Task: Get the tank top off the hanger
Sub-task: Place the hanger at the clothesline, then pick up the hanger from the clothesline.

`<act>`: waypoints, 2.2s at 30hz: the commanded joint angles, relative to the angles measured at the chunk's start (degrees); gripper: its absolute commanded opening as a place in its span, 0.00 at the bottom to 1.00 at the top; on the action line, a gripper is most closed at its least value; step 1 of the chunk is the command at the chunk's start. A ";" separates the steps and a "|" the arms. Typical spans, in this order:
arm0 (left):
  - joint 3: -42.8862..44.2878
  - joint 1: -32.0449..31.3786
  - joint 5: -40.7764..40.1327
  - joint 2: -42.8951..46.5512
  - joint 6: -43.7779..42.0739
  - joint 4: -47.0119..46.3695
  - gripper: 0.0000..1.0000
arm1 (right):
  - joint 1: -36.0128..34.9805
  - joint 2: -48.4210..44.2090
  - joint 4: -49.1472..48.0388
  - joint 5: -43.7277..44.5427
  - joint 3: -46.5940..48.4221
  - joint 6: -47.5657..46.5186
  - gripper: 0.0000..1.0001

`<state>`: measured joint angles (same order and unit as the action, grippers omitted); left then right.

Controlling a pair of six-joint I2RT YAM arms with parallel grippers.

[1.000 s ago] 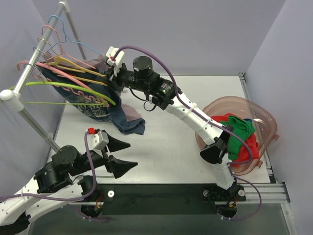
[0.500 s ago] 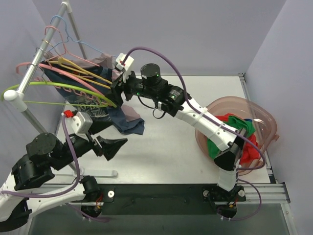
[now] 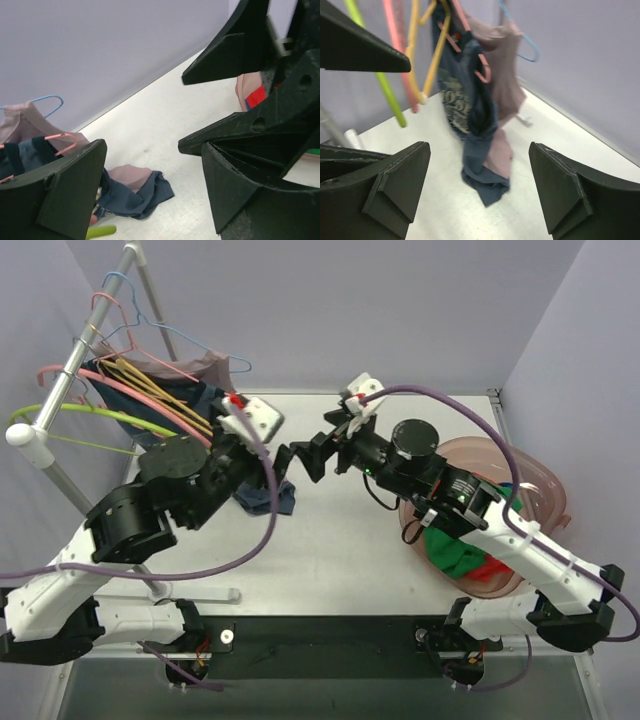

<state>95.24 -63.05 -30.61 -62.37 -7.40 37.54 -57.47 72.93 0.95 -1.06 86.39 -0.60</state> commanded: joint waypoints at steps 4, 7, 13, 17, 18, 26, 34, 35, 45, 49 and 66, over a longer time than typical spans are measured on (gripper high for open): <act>12.14 9.33 -19.67 -12.06 -7.99 -11.71 0.73 | -8.00 -14.20 7.05 0.35 -9.30 3.84 0.84; 15.67 15.66 -18.70 -16.46 -3.77 -9.59 0.68 | -8.27 -17.81 7.92 2.80 -11.94 4.38 0.84; 16.73 22.87 -21.06 -21.21 -3.76 -15.21 0.62 | -8.44 -20.98 10.12 5.89 -12.65 5.78 0.83; 16.48 27.09 -26.51 -22.80 -5.69 -19.95 0.57 | -8.44 -21.69 11.18 6.24 -13.09 6.49 0.83; 16.12 28.06 -26.61 -22.88 -6.22 -22.31 0.56 | -8.45 -21.95 11.44 6.25 -13.26 6.92 0.83; 17.26 37.37 -29.42 -27.45 -12.10 -27.95 0.53 | -8.36 -21.86 12.76 6.77 -12.39 7.98 0.81; 19.63 41.77 -31.62 -31.23 -15.63 -30.86 0.50 | -8.45 -18.88 13.64 6.77 -9.75 7.37 0.80; 19.72 42.12 -31.44 -31.41 -15.45 -30.86 0.50 | -8.45 -18.09 13.99 6.69 -9.40 6.93 0.80; 19.19 44.15 -29.68 -30.97 -14.93 -29.63 0.50 | -8.45 -15.45 14.34 7.04 -7.37 4.91 0.80; 17.70 44.41 -29.24 -29.83 -14.57 -29.36 0.50 | -8.44 -14.83 14.25 6.77 -6.94 4.56 0.80; 14.36 44.68 -27.40 -24.64 -12.81 -26.81 0.51 | -8.45 -14.22 13.81 6.16 -6.41 4.91 0.80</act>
<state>110.83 -18.90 -58.24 -89.67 -20.73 11.79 -66.00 58.33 16.60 4.71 77.28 4.45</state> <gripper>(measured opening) 0.513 0.805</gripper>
